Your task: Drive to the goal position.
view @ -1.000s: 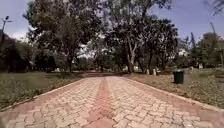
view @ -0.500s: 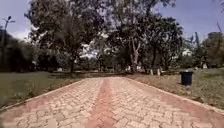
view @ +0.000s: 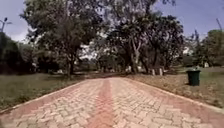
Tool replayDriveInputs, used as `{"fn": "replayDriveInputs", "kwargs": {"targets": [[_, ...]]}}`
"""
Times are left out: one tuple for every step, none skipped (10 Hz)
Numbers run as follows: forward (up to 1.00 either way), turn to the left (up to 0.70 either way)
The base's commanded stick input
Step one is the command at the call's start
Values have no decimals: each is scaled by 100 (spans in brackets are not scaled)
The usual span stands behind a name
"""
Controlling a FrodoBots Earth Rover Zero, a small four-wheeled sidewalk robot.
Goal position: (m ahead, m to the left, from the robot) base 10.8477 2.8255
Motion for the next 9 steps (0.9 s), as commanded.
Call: {"fn": "replayDriveInputs", "kwargs": {"targets": [[70,0],[70,0],[70,0],[70,0],[70,0],[70,0],[70,0],[70,0],[70,0]]}}
